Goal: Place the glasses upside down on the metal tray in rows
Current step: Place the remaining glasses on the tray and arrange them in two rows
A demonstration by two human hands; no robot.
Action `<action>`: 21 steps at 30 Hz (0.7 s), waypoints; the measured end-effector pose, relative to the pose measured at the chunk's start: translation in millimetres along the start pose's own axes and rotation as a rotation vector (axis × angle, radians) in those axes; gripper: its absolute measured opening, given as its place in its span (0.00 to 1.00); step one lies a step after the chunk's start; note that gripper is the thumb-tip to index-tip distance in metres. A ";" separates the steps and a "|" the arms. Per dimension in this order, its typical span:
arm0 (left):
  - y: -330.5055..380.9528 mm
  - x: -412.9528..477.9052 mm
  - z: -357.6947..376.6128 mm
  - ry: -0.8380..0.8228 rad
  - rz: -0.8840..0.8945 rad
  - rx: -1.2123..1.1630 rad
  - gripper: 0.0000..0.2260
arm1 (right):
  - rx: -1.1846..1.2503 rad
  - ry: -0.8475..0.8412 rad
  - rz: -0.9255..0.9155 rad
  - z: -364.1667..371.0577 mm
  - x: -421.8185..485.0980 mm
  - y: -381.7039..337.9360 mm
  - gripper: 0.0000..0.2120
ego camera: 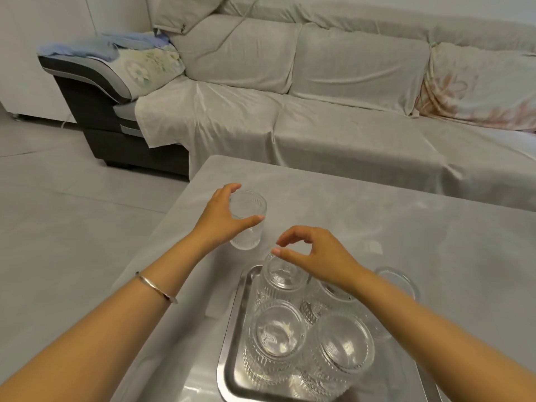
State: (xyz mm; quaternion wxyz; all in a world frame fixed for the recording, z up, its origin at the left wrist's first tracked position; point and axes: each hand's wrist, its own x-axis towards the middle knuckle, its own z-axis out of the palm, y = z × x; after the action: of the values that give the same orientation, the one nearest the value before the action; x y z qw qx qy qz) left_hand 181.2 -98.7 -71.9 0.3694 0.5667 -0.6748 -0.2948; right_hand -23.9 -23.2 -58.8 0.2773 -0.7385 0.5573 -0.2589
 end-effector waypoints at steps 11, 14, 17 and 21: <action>0.8 4.1 3.3 0.044 -0.001 -0.012 0.39 | 0.013 -0.014 0.012 -0.2 -1.8 -4.3 0.17; 3.5 -0.9 -10.8 0.104 -0.078 -0.208 0.37 | 0.030 -0.024 0.026 -0.4 -2.1 -5.2 0.16; 16.1 -10.3 -29.7 0.154 -0.085 -0.325 0.35 | 0.069 -0.071 0.044 -4.6 -1.1 -8.0 0.15; 49.9 -31.0 -54.5 0.176 -0.074 -0.475 0.33 | 0.197 -0.032 0.069 -15.5 -2.3 -21.3 0.20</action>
State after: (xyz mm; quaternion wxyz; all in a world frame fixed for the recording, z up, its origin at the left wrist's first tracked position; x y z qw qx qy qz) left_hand 201.9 -57.9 -6.1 0.5387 0.5118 -0.5306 -0.4079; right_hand -20.7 -18.0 -33.1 0.3663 -0.6922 0.5496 -0.2909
